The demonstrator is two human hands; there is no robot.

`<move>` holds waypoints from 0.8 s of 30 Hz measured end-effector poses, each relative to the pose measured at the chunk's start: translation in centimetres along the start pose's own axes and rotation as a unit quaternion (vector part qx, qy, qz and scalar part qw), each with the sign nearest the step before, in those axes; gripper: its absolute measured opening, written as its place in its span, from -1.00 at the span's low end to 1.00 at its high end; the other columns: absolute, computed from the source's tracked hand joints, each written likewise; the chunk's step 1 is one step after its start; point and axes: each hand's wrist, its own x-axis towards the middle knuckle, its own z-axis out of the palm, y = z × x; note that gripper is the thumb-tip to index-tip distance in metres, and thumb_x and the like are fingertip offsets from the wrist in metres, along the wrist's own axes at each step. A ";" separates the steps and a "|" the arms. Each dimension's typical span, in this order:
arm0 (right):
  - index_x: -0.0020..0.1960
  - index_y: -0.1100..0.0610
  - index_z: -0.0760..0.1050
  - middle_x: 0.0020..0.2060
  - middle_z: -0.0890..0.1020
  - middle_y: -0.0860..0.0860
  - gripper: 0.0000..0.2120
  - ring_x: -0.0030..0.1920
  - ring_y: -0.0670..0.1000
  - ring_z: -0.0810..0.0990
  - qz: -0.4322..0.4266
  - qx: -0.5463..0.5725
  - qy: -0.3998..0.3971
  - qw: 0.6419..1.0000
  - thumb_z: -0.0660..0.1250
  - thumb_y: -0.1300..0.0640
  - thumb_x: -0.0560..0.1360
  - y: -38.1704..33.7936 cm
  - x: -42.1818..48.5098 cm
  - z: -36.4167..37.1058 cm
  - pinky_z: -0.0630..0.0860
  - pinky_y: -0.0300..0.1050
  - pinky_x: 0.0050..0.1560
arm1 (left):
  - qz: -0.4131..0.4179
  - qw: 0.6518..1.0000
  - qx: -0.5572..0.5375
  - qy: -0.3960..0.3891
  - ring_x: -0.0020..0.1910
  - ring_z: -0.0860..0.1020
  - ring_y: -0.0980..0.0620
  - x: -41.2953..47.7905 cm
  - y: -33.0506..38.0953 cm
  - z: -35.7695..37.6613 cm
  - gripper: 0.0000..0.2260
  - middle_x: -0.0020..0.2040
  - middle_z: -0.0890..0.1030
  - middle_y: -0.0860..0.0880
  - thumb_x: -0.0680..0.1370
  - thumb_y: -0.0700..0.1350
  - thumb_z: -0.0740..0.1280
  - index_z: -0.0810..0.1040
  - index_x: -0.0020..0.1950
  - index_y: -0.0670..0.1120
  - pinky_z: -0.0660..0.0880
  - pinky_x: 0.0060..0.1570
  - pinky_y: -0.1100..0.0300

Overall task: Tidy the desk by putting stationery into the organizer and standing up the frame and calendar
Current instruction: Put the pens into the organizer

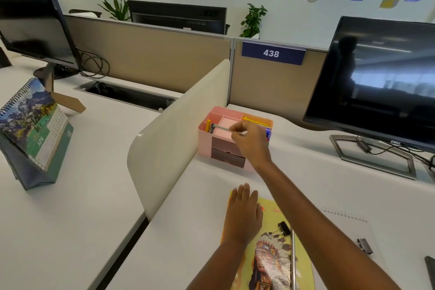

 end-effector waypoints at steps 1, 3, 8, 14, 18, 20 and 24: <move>0.00 0.30 0.58 -0.03 0.65 0.17 -0.83 -0.09 0.01 0.54 -0.011 -0.006 0.035 0.999 0.24 0.33 0.48 -0.3 1.0 -0.3 0.40 -0.39 -0.21 | 0.003 1.000 -0.010 0.020 0.10 0.59 -0.06 -0.2 0.4 -0.6 -0.64 0.08 0.64 -0.11 0.46 -0.04 0.07 0.61 0.05 -0.07 0.52 0.10 0.04; 0.02 0.30 0.59 0.00 0.65 0.20 -0.80 -0.03 0.09 0.58 -0.038 -0.060 0.070 0.995 0.21 0.33 0.50 -1.2 2.8 -0.8 0.40 -0.28 -0.12 | 0.010 1.000 -0.006 0.027 0.06 0.62 -0.04 -0.4 0.9 -1.4 -0.64 0.04 0.66 -0.09 0.45 -0.03 0.07 0.62 0.01 -0.05 0.53 0.06 0.06; 0.07 0.32 0.57 0.05 0.62 0.24 -0.76 0.02 0.16 0.58 -0.064 -0.135 0.037 0.988 0.16 0.37 0.51 -0.9 6.0 0.8 0.46 -0.14 0.00 | 0.017 1.000 -0.005 0.021 0.07 0.61 -0.03 -0.5 0.8 -1.3 -0.61 0.06 0.65 -0.07 0.52 -0.02 0.01 0.62 0.03 -0.02 0.51 0.08 0.07; 0.10 0.33 0.55 0.09 0.59 0.25 -0.75 0.09 0.16 0.55 -0.050 -0.162 -0.009 0.986 0.14 0.39 0.52 -0.4 7.2 3.1 0.46 -0.11 0.11 | 0.018 1.000 -0.021 0.007 0.08 0.61 -0.02 -0.6 0.8 -1.1 -0.63 0.07 0.65 -0.07 0.46 -0.01 0.06 0.61 0.04 -0.01 0.50 0.10 0.09; 0.12 0.28 0.54 0.15 0.57 0.21 -0.75 0.16 0.14 0.52 -0.038 -0.117 -0.012 0.992 0.18 0.38 0.51 -0.1 7.0 4.1 0.43 -0.13 0.20 | 0.015 1.000 -0.020 0.003 0.10 0.60 -0.02 -0.5 0.8 -1.3 -0.60 0.09 0.65 -0.07 0.53 -0.03 -0.02 0.59 0.08 -0.02 0.48 0.12 0.11; 0.12 0.26 0.54 0.17 0.56 0.18 -0.75 0.21 0.13 0.50 -0.036 -0.085 0.001 0.996 0.19 0.38 0.51 0.2 6.5 4.0 0.40 -0.13 0.25 | 0.015 1.000 -0.019 0.011 0.10 0.60 -0.03 -0.5 0.8 -1.3 -0.62 0.09 0.65 -0.08 0.49 -0.02 0.02 0.59 0.08 -0.02 0.48 0.12 0.10; 0.05 0.26 0.57 0.14 0.59 0.16 -0.79 0.17 0.10 0.53 -0.034 -0.039 0.031 0.998 0.20 0.37 0.51 1.4 4.1 2.4 0.46 -0.15 0.16 | 0.018 0.999 -0.012 0.029 0.09 0.61 -0.03 -0.5 0.8 -1.3 -0.64 0.08 0.65 -0.08 0.47 -0.02 0.05 0.59 0.04 -0.02 0.48 0.12 0.09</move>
